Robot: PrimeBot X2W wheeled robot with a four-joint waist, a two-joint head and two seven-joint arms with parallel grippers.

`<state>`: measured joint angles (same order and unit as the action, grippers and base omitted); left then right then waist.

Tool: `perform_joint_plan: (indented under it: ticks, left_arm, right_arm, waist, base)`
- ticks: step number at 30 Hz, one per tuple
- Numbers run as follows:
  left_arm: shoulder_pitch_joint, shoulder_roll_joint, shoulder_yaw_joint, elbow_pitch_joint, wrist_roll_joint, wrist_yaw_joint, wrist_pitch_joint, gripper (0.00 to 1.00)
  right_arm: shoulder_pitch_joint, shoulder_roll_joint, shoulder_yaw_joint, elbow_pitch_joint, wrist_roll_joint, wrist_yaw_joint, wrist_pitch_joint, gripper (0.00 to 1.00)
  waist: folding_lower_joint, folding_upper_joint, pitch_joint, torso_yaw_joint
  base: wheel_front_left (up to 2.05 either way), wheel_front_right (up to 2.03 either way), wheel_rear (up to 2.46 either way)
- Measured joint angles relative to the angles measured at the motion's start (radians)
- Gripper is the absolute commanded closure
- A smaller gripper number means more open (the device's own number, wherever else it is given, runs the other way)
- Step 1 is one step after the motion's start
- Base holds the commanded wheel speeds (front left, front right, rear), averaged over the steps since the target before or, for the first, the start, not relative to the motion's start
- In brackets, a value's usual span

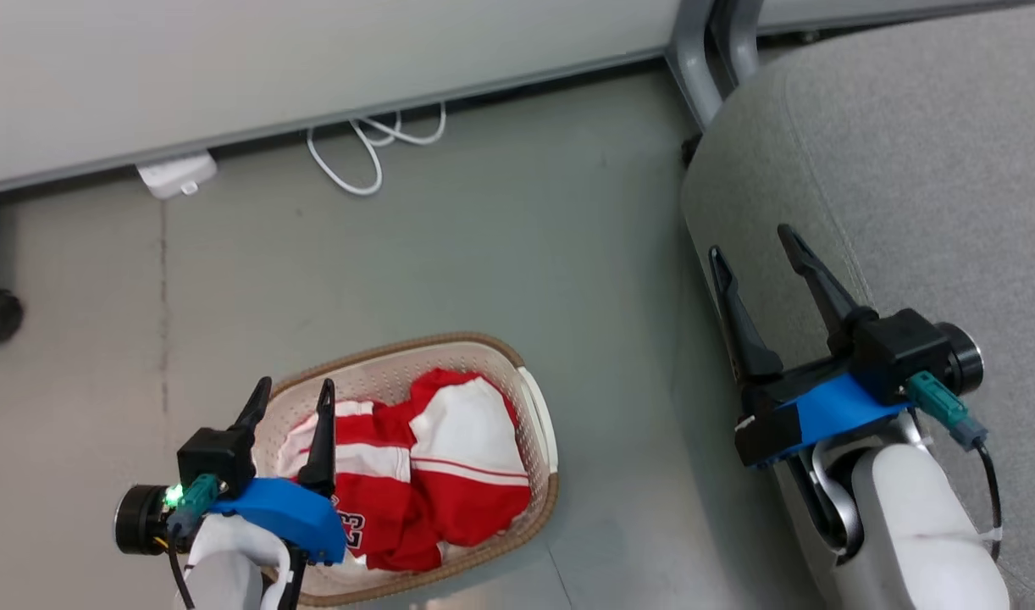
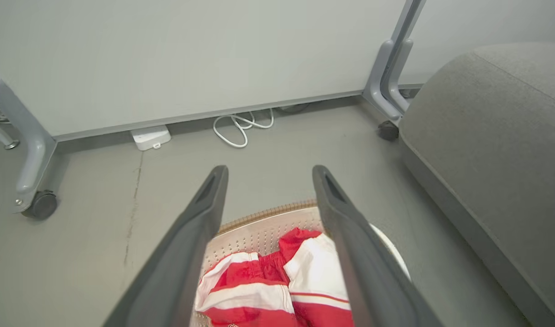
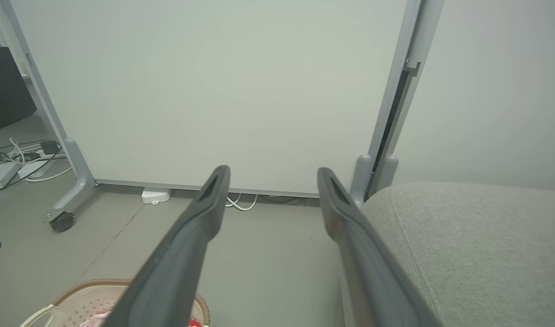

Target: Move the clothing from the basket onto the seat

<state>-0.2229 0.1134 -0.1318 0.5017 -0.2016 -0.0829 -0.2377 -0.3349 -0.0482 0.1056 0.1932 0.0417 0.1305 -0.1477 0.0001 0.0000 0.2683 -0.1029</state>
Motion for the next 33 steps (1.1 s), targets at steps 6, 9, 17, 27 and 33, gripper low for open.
perform_joint_plan:
  ticks: [6, 9, 17, 27, 33]
  left_arm:
    - [-0.108, 0.039, -0.012, 0.14, -0.003, -0.017, 0.063, 0.0]
    - [-0.153, 0.057, -0.021, 0.206, -0.008, -0.024, 0.1, 0.0]
    - [-0.278, 0.129, -0.08, 0.317, 0.04, -0.032, 0.166, 0.0]
    - [-0.395, 0.222, -0.149, 0.372, 0.095, -0.041, 0.231, 0.0]
    - [-0.421, 0.263, -0.176, 0.403, 0.122, -0.03, 0.292, 0.0]
  right_arm:
    - [-0.078, -0.001, 0.04, -0.007, 0.027, 0.0, -0.03, 0.0]
    - [-0.111, -0.001, 0.065, -0.006, 0.052, 0.0, -0.044, 0.0]
    - [-0.175, -0.001, 0.115, 0.011, 0.101, 0.0, -0.083, 0.0]
    - [-0.227, -0.001, 0.166, 0.032, 0.163, 0.0, -0.11, 0.0]
    - [-0.237, -0.001, 0.181, 0.04, 0.185, 0.0, -0.112, 0.0]
  waist:
    - [0.0001, 0.0, 0.157, -0.043]
    - [0.0001, 0.0, 0.231, -0.068]
    - [0.0002, 0.0, 0.408, -0.141]
    - [0.0001, -0.0001, 0.564, -0.214]
    - [0.0001, 0.0, 0.606, -0.248]
  base:
    - [0.0, 0.0, 0.0]
    - [0.0, 0.0, 0.0]
    - [0.0, 0.0, 0.0]
    - [0.0, 0.0, 0.0]
    - [0.0, 0.0, 0.0]
